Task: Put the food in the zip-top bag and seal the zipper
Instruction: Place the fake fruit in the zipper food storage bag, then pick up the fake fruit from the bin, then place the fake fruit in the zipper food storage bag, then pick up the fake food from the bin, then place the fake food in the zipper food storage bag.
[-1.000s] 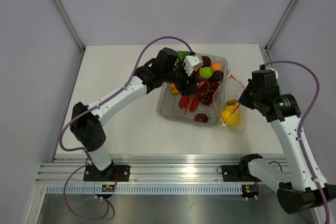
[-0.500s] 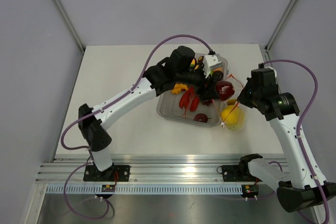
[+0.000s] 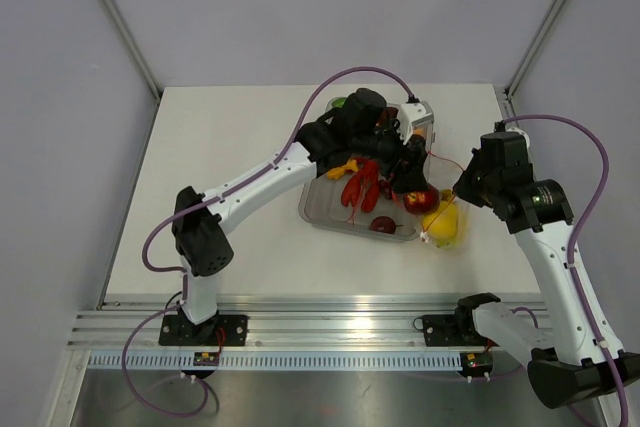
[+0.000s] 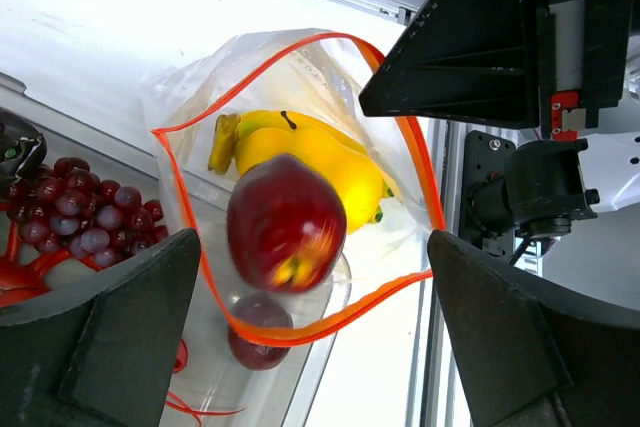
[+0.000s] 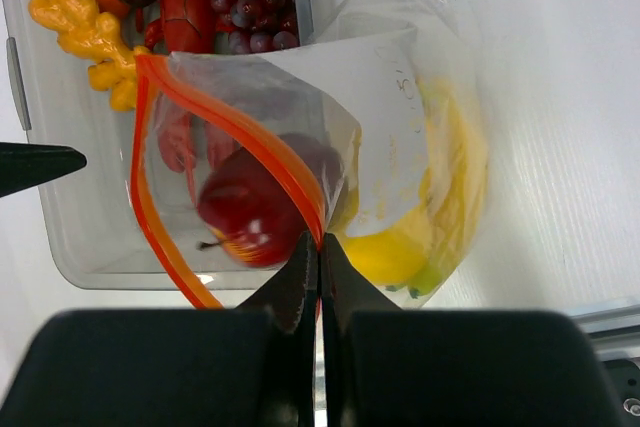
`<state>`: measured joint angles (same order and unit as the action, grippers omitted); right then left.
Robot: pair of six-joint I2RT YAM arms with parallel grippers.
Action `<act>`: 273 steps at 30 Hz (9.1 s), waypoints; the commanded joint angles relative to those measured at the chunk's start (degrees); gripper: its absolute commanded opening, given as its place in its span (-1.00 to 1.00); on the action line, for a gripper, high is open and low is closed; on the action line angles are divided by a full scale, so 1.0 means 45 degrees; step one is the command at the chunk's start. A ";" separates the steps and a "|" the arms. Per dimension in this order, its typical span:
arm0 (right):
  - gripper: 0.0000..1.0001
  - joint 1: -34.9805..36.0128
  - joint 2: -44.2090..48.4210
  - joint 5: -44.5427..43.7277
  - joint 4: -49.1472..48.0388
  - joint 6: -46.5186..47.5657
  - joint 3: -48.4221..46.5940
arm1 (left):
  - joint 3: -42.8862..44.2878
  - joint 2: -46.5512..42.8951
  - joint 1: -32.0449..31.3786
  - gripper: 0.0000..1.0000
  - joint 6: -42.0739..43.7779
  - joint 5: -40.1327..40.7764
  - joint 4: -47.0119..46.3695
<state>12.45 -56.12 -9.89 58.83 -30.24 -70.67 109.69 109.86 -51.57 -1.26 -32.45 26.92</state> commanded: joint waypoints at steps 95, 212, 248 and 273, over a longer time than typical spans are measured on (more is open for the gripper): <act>-1.00 0.0066 0.0146 -0.0244 -0.0045 0.0060 -0.0056 | -0.1449 -0.2168 0.0738 -0.29 -0.1399 0.2407 0.0875; -1.00 0.0066 -0.0381 0.0186 -0.0475 0.0470 0.0119 | 0.4199 0.7326 0.0875 0.16 -0.4350 1.6858 0.4292; -1.00 0.0066 -0.0264 0.0049 -0.0417 0.0489 0.0295 | 0.1759 -0.0447 0.0210 -1.00 -0.3628 1.2433 0.5463; -1.00 0.0085 0.0341 0.0323 -0.0300 0.0353 0.0139 | -0.3458 -0.3869 -0.0141 -1.00 -0.9036 0.0609 -0.1253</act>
<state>12.45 -56.27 -9.30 58.19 -28.73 -68.75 94.50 90.96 -51.48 -35.00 -24.27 32.08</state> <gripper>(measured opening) 0.011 0.038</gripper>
